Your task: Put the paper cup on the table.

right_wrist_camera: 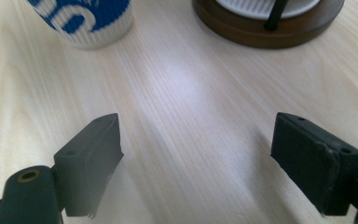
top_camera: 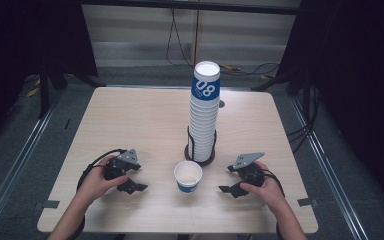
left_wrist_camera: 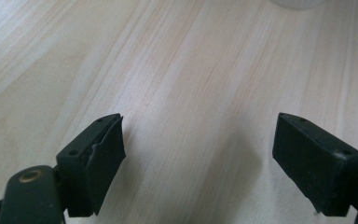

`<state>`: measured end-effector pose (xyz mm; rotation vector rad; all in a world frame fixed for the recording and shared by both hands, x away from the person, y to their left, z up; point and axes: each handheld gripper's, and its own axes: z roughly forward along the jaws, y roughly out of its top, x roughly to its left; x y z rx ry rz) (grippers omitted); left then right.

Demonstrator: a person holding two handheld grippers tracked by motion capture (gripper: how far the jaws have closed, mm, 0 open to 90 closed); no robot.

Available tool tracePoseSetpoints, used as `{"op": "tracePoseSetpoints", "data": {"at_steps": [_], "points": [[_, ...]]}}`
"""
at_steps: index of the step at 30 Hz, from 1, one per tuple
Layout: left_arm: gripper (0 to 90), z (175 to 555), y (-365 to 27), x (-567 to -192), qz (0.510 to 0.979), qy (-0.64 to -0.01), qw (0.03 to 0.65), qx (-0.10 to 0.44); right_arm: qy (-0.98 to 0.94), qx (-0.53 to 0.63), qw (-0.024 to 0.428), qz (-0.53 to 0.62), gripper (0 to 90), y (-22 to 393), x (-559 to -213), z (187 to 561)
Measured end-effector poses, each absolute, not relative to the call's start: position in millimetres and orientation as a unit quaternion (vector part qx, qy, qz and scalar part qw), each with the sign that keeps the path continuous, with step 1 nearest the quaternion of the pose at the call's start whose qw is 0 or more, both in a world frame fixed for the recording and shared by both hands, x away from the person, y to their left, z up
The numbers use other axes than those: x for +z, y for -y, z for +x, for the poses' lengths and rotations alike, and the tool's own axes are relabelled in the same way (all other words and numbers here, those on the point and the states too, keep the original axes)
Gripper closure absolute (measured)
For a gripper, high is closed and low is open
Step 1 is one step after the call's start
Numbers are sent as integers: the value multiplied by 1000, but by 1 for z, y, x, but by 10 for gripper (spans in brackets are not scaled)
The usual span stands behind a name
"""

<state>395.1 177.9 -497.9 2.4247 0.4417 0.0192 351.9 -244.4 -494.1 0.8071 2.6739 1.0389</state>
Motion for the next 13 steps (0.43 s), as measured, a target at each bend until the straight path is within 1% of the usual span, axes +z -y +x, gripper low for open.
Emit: {"op": "tracePoseSetpoints", "data": {"at_steps": [3,6,13], "points": [[163,394,-179,-500,930,-155,332,23,-895,346,84,269,152,246,-497,353],[158,393,-179,-502,927,-154,341,30,-893,347,89,273,150,247,-497,353],[147,391,-182,-504,922,-150,354,37,-892,348,100,271,140,247,-499,353]]}}
